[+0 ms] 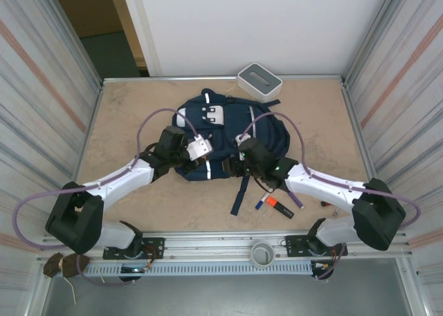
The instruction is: Pack the student bag
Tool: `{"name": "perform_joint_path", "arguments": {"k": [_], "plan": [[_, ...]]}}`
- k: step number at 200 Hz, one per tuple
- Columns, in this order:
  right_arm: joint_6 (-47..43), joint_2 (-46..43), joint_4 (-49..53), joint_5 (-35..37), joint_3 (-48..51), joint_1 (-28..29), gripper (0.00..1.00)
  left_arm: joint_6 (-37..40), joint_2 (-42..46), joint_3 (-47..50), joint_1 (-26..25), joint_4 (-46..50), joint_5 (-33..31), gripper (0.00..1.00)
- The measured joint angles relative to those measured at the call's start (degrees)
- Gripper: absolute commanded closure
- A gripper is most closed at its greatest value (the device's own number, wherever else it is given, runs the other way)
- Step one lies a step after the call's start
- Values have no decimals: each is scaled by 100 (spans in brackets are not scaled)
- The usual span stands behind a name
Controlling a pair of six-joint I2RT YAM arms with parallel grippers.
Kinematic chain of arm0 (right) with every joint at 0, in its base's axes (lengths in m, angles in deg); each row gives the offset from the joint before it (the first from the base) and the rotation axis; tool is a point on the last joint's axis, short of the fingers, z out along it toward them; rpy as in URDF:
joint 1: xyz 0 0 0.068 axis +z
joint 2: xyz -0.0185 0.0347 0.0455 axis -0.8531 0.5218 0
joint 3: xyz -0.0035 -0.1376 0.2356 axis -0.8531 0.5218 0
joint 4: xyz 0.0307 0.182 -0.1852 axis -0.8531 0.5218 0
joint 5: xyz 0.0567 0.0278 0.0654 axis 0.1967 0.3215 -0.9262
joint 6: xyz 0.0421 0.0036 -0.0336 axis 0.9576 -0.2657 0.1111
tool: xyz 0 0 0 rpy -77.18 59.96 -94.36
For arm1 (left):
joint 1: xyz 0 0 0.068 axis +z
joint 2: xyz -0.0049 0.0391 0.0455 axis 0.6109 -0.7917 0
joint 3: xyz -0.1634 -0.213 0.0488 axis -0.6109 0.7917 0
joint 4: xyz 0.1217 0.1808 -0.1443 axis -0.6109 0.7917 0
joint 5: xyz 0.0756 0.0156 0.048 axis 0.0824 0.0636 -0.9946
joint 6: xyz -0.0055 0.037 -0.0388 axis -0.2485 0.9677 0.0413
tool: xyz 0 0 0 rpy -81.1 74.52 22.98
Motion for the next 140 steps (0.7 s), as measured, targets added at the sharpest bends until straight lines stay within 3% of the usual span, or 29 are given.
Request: {"name": "perform_joint_path", "arguments": {"k": [61, 140], "plan": [[216, 898, 90, 1965, -546, 649, 40, -166, 63, -9, 105, 66, 380, 100], [291, 1196, 520, 2715, -962, 664, 60, -136, 63, -9, 109, 39, 415, 100]]}}
